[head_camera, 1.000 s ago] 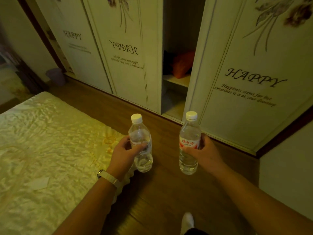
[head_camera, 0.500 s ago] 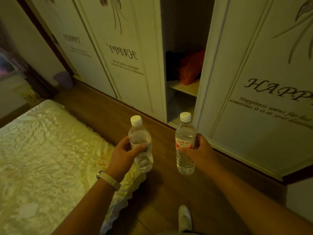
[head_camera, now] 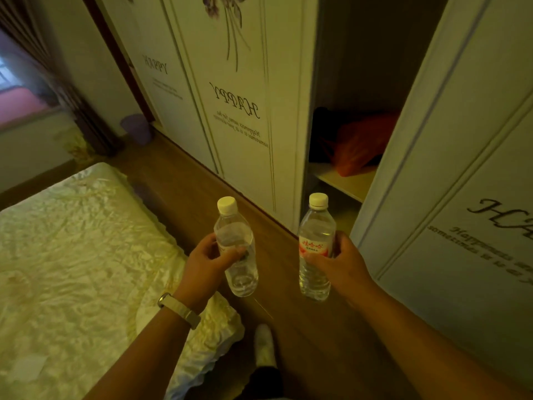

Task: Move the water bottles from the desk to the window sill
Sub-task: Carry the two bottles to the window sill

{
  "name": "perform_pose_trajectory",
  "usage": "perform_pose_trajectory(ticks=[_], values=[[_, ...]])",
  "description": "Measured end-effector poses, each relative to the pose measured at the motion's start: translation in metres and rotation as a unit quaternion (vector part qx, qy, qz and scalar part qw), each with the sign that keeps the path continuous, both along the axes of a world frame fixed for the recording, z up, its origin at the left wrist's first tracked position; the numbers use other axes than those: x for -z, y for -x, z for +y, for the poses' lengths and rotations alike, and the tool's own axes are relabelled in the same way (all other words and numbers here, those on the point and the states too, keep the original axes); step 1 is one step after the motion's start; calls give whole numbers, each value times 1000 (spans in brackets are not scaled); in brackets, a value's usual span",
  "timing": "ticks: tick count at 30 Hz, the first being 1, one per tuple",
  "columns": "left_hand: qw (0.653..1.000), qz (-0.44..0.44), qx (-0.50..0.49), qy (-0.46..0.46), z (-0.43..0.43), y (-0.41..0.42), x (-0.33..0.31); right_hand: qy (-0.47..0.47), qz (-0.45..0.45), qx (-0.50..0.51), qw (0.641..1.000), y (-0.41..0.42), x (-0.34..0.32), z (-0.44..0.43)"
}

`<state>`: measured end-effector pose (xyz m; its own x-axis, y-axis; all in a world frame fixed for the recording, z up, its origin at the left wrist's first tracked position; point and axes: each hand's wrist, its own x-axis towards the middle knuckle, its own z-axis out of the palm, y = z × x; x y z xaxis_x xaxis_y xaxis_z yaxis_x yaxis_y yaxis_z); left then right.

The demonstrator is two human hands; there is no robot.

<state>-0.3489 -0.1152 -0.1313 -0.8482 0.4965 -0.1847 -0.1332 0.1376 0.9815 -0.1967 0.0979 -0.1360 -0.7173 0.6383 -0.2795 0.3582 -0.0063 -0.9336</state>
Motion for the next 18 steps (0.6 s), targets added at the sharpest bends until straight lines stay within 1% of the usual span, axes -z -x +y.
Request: perform_pose_trajectory(ticks=[5,9,13,18], values=[[1000,-8,-2,-7,25,64,19,1,-13,-15,1000,69,10,24],[999,-27,-26,-27,45,127,30,-13,-29,-31,999,136,14,41],[998,-37,-30,-35,59,194,29,-12,-21,-45,999,206,0,54],[998,-19,-35,-54,67,265,9,4,9,-77,997,290,-21,62]])
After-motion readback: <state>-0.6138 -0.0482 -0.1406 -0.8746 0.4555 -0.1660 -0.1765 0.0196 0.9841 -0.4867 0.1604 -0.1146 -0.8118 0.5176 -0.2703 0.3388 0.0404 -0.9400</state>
